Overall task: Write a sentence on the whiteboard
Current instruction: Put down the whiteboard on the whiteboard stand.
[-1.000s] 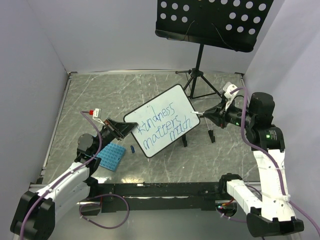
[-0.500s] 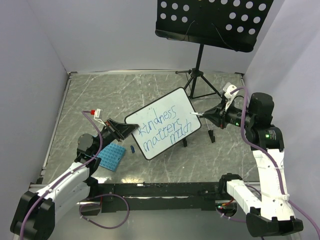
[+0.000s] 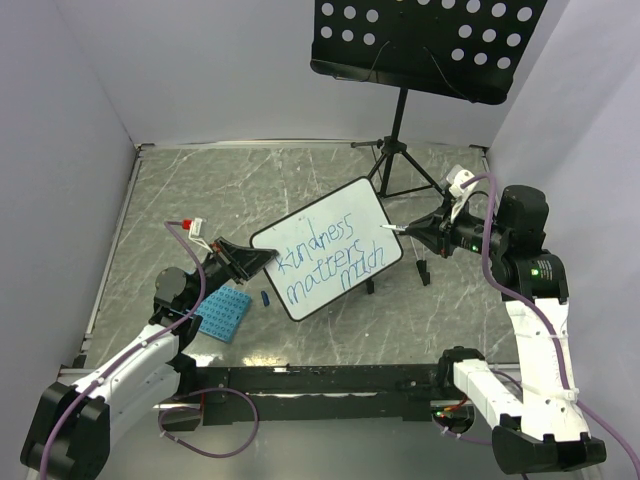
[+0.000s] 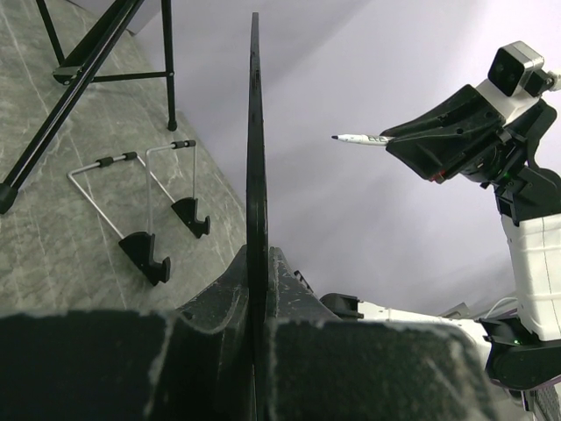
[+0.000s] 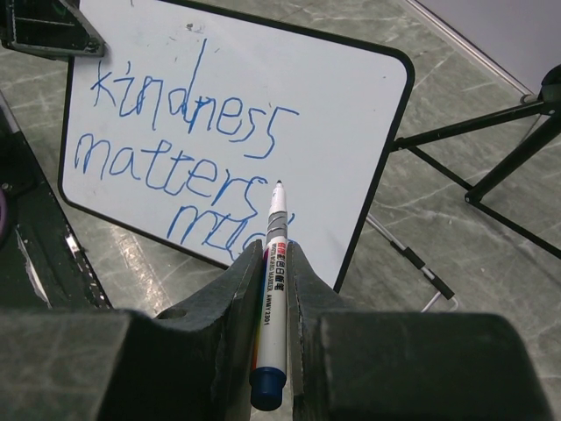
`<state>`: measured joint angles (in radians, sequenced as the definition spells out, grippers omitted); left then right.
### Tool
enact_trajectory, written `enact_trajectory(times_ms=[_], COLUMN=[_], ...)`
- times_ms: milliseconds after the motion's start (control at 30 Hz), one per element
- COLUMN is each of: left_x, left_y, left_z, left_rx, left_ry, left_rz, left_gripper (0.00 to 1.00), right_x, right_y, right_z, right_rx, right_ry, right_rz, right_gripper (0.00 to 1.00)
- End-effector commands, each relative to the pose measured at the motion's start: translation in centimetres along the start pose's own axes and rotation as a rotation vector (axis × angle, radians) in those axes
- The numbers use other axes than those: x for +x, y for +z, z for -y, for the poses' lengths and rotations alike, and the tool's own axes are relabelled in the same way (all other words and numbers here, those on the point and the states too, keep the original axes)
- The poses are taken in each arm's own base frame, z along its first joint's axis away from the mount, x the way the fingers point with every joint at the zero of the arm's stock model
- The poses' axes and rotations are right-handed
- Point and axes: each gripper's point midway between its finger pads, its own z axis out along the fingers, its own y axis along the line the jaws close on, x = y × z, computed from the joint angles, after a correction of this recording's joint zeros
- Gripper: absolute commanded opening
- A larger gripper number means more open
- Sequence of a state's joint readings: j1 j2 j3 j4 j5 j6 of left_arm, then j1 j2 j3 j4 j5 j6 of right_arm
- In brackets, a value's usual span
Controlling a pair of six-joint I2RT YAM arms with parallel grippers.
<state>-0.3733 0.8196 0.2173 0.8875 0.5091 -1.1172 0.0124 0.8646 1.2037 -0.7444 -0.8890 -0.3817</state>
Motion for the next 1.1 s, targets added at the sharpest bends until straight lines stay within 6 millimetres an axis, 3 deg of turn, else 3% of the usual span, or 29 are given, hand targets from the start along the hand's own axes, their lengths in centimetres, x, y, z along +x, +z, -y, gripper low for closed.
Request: enact_trajectory(times_ms=[0, 1067], left_x=[-2.82, -2.71], left_y=[0.37, 0.66], left_z=[5.04, 5.05], left_rx=[0.161, 0.155], left_ry=[0.098, 0.135], left_rz=[0.078, 0.053], left_gripper=[0.01, 0.01], right_x=[-0.74, -0.32], right_y=[-0.07, 0.34], right_z=[-0.13, -0.25], right_rx=[-0.011, -0.038], right_ry=[-0.021, -0.002], right_rz=[0.032, 0.024], right_gripper=[0.00, 0.00])
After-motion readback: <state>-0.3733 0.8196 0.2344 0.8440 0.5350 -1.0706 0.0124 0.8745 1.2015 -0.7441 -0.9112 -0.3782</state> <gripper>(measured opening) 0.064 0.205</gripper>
